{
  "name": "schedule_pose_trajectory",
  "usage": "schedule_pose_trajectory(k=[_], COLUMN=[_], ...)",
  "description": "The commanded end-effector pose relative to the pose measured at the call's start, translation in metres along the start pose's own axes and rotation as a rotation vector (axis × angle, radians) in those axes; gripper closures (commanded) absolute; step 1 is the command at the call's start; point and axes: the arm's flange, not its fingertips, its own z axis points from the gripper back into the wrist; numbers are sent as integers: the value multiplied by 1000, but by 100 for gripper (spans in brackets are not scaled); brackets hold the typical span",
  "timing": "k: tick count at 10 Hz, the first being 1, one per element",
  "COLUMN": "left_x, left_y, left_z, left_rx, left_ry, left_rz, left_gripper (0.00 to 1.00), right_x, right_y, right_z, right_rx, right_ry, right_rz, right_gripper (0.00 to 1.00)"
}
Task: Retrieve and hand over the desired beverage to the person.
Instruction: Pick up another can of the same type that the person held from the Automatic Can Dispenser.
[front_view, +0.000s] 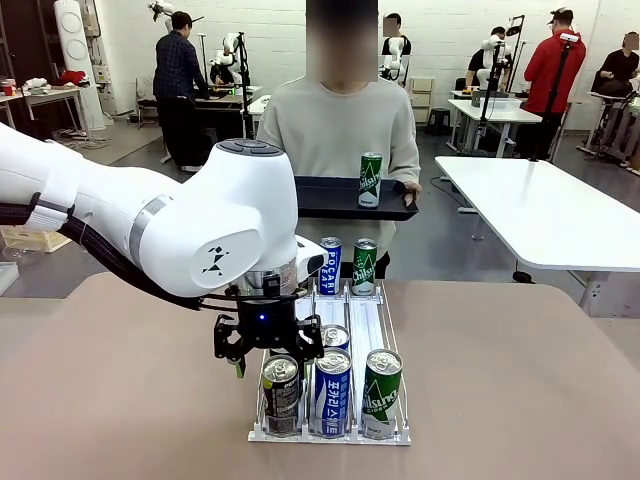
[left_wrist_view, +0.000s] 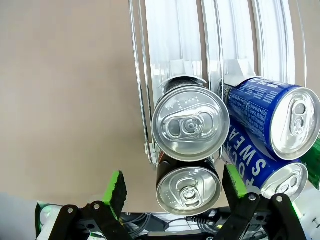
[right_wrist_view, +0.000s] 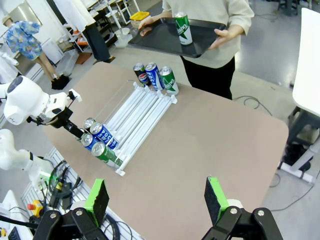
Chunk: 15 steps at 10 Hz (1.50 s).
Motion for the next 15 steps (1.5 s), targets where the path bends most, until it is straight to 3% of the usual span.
schedule_pose_trajectory(k=[1,5,6,7,8,9,11,12,13,15], left_x=[-2,-2,-2,-2,-2,-2,-2,-2,-2,-8], left_y=[-2,0,1,0,1,1,2,2,2,1], left_z=[-4,-7,-8,-8,-8,-8,-9,-9,-9,-1], left_rx=[9,-3,-15,-15,-16,-17,-21,-21,-19,-19], left_ry=[-1,6,2,7,4,-3,-3,-2,-1,-7], left_rz=[30,25,19,17,13,9,1,0,-5,-37], left_gripper=[0,0,16,57,74,100,100,90,100,100], right_x=[2,2,2,2,2,2,2,2,2,2], right_y=[-3,-3,-3,-3,-3,-3,-3,-3,-3,-3], right_z=[0,0,0,0,0,0,0,0,0,0], right_rx=[-3,-3,-3,-3,-3,-3,-3,-3,-3,-3], right_ry=[5,5,5,5,5,5,5,5,5,5], right_rz=[-4,-4,-4,-4,-4,-4,-4,-4,-4,-4], right_gripper=[0,0,0,0,0,0,0,0,0,0])
